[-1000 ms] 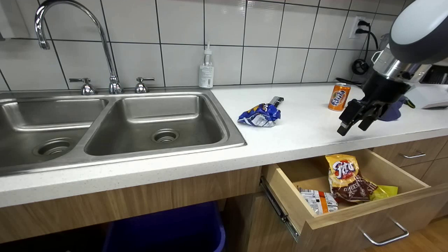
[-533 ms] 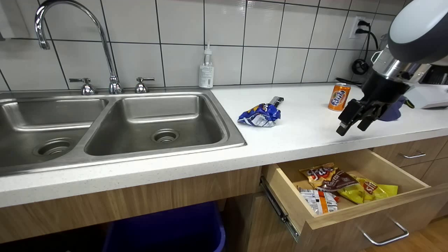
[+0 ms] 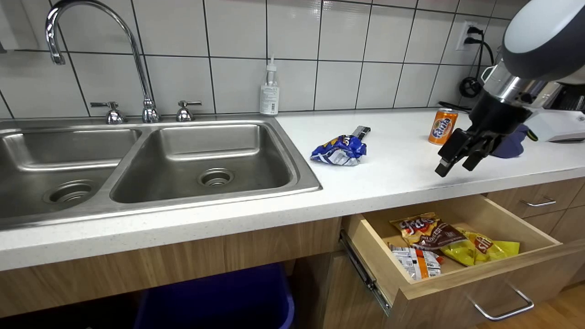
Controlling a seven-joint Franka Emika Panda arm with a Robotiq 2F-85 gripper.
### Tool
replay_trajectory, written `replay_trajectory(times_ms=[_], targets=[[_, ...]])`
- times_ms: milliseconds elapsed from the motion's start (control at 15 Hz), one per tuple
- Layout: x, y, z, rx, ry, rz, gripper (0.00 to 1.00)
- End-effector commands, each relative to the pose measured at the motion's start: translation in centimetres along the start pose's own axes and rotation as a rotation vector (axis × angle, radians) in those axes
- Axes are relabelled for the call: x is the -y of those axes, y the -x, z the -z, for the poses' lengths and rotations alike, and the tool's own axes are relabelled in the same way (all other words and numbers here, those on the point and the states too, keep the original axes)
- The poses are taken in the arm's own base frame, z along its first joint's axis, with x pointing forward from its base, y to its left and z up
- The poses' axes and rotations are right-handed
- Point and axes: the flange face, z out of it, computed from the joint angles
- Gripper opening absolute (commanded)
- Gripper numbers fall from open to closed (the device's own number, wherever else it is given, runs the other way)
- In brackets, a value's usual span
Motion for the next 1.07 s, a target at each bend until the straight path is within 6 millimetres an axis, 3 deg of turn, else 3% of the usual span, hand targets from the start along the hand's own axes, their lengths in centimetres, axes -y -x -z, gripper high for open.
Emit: replay_trajectory(times_ms=[0,467,1000], targets=[[0.5,-0.7,1.7,-0.026,-0.012,0.034,1.00],[1.7,-2.9,3.7,-0.082,0.001,0.086,1.00],[2.8,-6.5,4.6,-0.132,0.003,0.128,1.00]])
